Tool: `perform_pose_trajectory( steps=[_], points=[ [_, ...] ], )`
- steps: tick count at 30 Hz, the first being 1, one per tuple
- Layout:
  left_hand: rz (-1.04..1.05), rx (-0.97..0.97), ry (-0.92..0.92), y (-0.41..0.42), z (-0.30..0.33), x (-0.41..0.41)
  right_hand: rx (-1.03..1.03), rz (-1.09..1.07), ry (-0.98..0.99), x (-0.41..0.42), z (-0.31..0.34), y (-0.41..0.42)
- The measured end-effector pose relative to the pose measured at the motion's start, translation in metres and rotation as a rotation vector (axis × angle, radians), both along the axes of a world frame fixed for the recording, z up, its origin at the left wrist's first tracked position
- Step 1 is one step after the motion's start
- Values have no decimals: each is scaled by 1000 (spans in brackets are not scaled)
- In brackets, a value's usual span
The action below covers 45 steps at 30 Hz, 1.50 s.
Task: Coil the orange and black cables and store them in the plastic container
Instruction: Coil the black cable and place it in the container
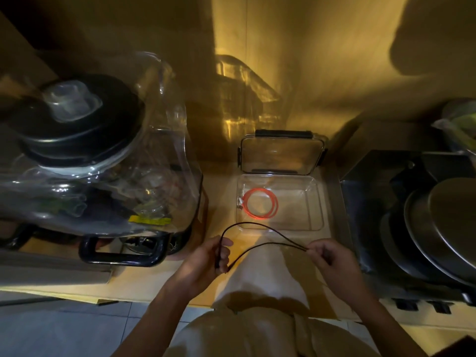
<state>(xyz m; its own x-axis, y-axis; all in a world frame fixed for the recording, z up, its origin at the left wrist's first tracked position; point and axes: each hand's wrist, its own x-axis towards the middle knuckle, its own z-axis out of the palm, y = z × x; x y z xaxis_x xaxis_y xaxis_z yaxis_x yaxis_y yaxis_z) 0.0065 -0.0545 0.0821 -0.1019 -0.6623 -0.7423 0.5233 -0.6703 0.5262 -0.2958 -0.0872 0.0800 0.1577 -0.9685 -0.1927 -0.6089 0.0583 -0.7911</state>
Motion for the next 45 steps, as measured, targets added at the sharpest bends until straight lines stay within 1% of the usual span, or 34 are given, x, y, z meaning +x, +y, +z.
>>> perform_pose_trajectory(
  steps=[3, 5, 8, 13, 17, 20, 22, 24, 27, 31, 36, 40, 45],
  points=[
    [-9, -51, 81, -2, 12, 2, -68, -72, -53, -1, 11, -8],
    [-4, -121, 153, -2, 19, 4, -88, -124, -91, -2, 20, -12],
    [29, -207, 232, -4, 26, 5, -98, -168, -97, -4, 31, -15],
    [148, -119, 375, -11, 32, 2, -110, -168, -82, -3, 40, -18],
    [207, -94, 376, -16, 46, -1, -101, -163, -63, -4, 38, -18],
    [304, -108, 317, -19, 58, -8, -89, -140, -23, -4, 35, -17],
    [368, -131, 289, -20, 62, -14, -89, -112, -11, -2, 36, -16],
    [412, -148, 307, -20, 66, -18, -89, -56, 18, 0, 39, -15],
    [427, -170, 409, -22, 71, -18, -84, 53, 82, 1, 43, -12],
    [387, -237, 548, -24, 76, -18, -63, 223, 164, 6, 49, -8],
    [426, -260, 481, -33, 89, -26, -16, 378, 164, 21, 60, 0],
    [364, -301, 455, -37, 94, -35, -18, 413, 130, 31, 74, 6],
    [319, -338, 467, -38, 98, -39, -24, 428, 141, 35, 82, 6]
  ],
)
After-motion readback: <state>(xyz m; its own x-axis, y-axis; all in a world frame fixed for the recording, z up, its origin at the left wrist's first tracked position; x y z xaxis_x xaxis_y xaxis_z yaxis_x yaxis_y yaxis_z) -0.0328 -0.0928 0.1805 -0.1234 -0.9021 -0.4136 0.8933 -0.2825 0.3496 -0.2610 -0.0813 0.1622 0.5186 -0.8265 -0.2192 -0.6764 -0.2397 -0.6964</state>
